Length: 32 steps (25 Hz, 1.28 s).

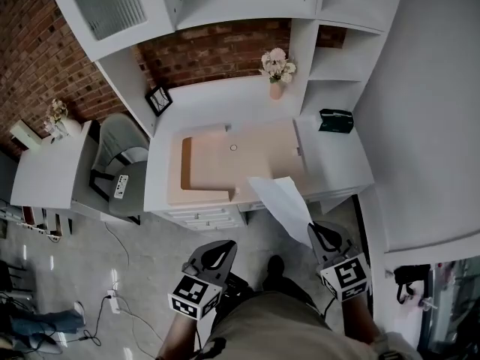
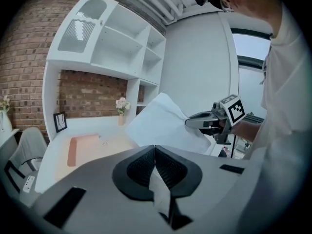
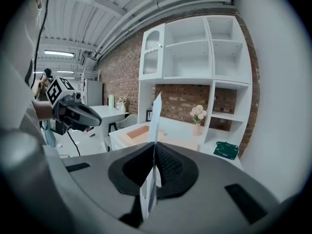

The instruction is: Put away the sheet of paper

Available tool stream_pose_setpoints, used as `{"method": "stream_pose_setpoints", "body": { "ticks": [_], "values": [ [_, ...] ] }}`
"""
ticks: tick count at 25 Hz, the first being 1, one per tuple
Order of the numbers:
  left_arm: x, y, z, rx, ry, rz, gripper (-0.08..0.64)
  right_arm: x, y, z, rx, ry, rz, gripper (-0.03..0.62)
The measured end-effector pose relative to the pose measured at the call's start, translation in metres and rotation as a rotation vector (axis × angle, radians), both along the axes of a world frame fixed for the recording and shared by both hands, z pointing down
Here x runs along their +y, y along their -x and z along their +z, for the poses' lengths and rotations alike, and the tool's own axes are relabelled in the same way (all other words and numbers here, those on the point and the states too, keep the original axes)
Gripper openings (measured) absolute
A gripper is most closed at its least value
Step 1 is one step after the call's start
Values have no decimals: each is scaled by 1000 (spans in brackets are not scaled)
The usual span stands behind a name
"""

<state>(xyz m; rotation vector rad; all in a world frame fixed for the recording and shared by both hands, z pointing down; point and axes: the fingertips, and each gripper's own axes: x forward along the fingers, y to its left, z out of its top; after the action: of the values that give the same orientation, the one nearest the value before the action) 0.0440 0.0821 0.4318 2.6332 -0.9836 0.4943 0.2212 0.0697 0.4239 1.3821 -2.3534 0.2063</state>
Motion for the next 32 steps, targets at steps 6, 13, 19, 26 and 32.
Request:
{"method": "stream_pose_setpoints", "body": {
  "ticks": [6, 13, 19, 26, 32],
  "values": [
    [-20, -22, -1, -16, 8, -30, 17, -41, -26, -4, -30, -8, -22, 28],
    [-50, -52, -11, -33, -13, -83, 17, -84, -56, -9, -66, -22, -66, 28],
    [-59, -68, -16, -70, -14, -111, 17, -108, -75, -7, -90, -31, -99, 28],
    [-67, -72, -16, -100, -30, -126, 17, -117, -87, 4, -137, -2, -79, 28],
    [-74, -65, -11, -85, -32, -120, 17, -119, -75, 3, -111, -5, -97, 28]
  ]
}}
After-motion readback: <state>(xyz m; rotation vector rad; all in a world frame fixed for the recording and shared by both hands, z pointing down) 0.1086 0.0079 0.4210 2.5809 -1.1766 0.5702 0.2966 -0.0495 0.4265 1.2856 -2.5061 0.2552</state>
